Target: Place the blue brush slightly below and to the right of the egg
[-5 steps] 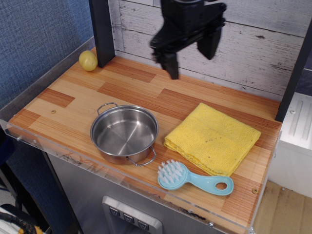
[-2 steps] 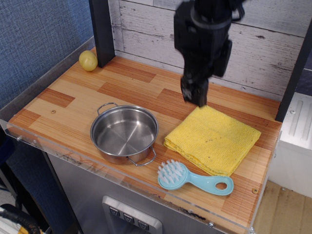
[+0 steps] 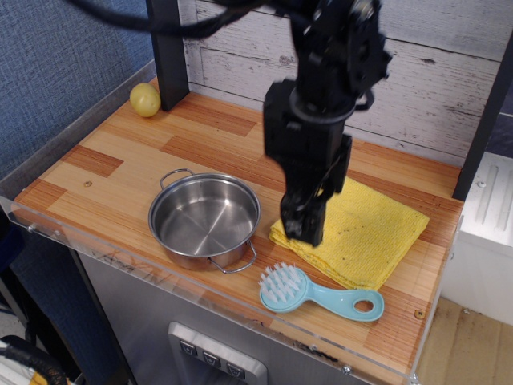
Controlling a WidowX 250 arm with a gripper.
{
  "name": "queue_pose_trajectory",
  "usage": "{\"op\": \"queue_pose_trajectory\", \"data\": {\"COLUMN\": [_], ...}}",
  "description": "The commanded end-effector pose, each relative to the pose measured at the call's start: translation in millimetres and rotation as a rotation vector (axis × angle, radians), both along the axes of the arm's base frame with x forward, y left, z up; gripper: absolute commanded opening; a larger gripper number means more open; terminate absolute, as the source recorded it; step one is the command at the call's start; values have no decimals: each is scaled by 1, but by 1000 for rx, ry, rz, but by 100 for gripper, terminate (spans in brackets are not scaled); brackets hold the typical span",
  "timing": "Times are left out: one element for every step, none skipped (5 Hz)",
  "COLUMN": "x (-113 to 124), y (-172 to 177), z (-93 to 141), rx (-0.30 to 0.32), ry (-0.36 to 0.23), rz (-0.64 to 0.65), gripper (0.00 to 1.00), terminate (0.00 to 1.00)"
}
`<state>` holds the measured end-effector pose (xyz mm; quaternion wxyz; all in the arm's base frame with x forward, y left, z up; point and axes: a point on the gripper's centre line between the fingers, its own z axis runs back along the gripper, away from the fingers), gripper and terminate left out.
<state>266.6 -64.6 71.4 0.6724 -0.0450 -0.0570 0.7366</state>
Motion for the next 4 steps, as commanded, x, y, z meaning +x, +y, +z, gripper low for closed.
{"op": "queue_pose_trajectory", "data": {"x": [-42, -56, -56, -48], "y": [-4, -11, -13, -9], "z": [-5, -14, -17, -16], "rx": [-28, -20, -13, 3], "ry": [-21, -5, -4, -12], "rz": [-23, -50, -39, -19], "gripper": [100, 100, 100, 100], "terminate": [0, 0, 0, 0]}}
